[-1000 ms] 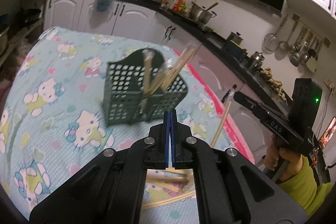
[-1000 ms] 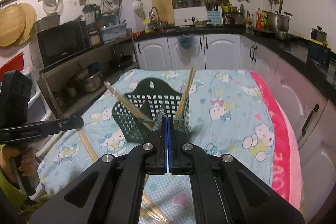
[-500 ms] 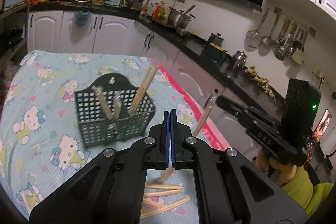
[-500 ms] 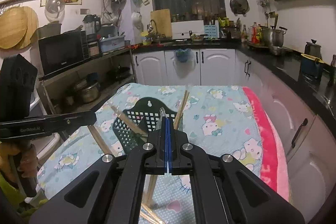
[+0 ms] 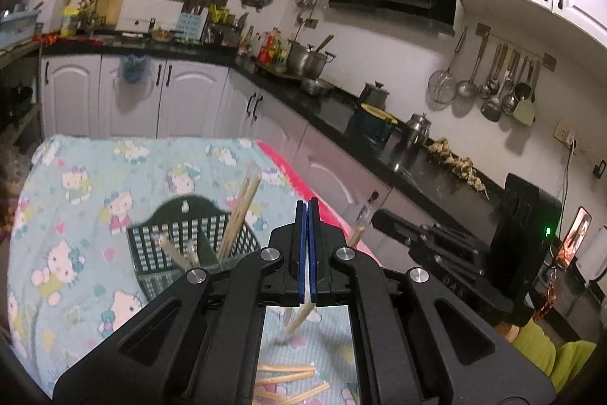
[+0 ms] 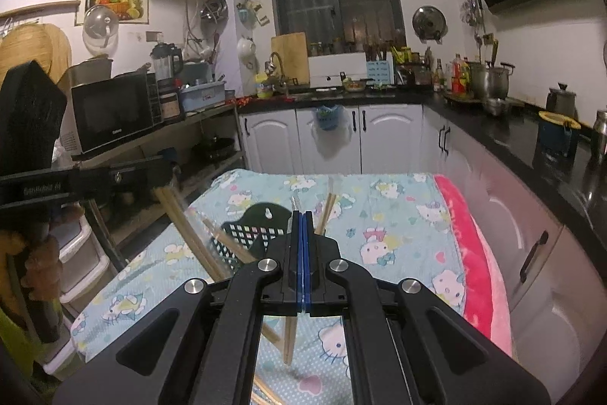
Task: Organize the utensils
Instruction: 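Lower both held chopsticks into the green basket and open both tools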
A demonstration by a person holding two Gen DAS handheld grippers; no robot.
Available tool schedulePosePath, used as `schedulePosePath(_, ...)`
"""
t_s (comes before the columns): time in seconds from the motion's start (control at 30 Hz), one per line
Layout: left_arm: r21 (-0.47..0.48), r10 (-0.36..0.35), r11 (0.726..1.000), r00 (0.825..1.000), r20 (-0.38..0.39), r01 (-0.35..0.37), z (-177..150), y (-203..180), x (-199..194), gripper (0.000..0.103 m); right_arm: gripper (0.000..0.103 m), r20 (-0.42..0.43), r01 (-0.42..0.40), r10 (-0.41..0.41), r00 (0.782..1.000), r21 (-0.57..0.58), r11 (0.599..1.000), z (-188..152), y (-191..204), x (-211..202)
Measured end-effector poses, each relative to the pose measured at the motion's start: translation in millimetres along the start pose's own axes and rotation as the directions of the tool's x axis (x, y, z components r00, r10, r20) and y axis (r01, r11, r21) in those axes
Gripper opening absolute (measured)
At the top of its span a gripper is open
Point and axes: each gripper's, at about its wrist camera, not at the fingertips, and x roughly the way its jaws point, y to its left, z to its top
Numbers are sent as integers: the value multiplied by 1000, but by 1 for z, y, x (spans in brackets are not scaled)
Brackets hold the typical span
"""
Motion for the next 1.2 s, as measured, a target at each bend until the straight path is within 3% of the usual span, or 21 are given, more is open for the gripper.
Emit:
schedulePosePath(0.6,33,80,996,989,127,-84,76,6,-17,0,0,85,-13,18,996,-58,998,69,17,8)
schedulePosePath(0.9,37,135,989,979,152,-142,88,21,-20,0,0,104,3,5,995,-79,997,99,23,28)
schedulePosePath(1.2,28,182,982,972,151,-188,89,41,-6,0,0,98,24,-16,995,-81,996,107,20,49)
